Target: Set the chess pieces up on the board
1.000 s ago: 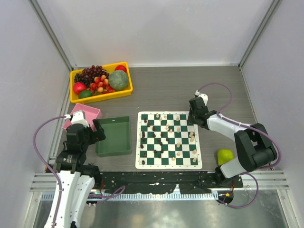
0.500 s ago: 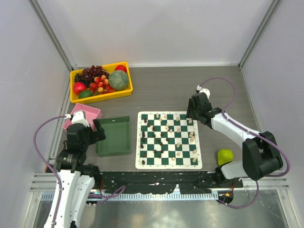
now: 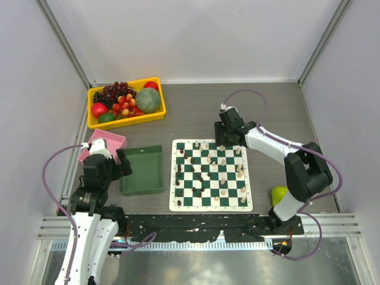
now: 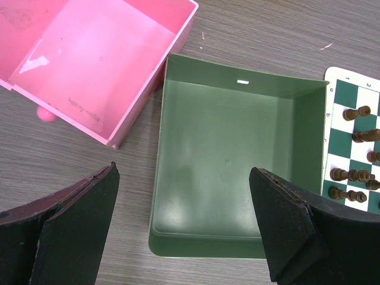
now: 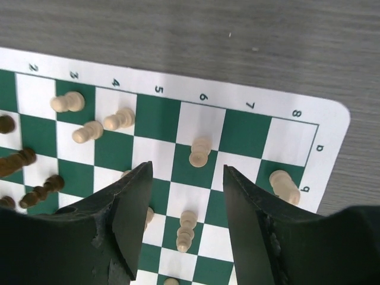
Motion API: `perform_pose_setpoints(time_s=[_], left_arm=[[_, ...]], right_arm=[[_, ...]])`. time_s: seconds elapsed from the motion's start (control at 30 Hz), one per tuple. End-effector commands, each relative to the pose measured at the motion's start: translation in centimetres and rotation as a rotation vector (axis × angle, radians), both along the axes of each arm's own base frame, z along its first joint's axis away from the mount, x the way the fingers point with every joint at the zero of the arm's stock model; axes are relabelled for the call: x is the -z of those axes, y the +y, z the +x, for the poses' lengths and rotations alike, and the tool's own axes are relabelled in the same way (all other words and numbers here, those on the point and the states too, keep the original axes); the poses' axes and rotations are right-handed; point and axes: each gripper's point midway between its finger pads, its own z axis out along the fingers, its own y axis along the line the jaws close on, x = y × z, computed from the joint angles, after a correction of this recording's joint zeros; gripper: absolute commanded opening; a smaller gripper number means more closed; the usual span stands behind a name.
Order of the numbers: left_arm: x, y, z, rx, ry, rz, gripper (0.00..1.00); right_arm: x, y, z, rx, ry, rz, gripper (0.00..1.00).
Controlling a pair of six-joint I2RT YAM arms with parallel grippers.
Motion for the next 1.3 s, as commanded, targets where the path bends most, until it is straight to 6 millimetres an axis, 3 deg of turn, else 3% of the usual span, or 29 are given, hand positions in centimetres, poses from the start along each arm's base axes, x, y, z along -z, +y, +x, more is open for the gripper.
perform_pose_setpoints(time_s=[0.0,0.27,0.6,0.87,0.97,1.27], left_arm=[[-1.4,-0.2,0.7,0.003,-0.058,-0.016,0.99],[-1.3,-0.2,0.7,0.004,-0.055,-0.013,0.99],[-1.3,-0.2,0.8,0.0,-0.049,-0.014,0.99],[-1.3,-0.1,0.8,-0.001,-0.051,-0.012,0.99],[-1.2,-0.1,0.7,-0.002,-0.049,-0.012,0.99],[-1.2,-0.2,0.8,0.0,-0.049,-0.013,0.99]], right_arm=[[0.8,0.5,-0.4,-0.026,0.054,-0.041,0.56],[3.0,0.0,-0.4,-0.023,0.104,-0.102,0.5],[3.1,0.9,0.6,-0.032,0.087,-0.079,0.48],[3.1,0.7,0.9,-0.024,0.093,-0.099,0.26],[2.7,0.5,0.9,-0.017,0.081,-0.107,0.18],[0.2,-2.5,2.6,0.081,0.007,-0.095,0.17]])
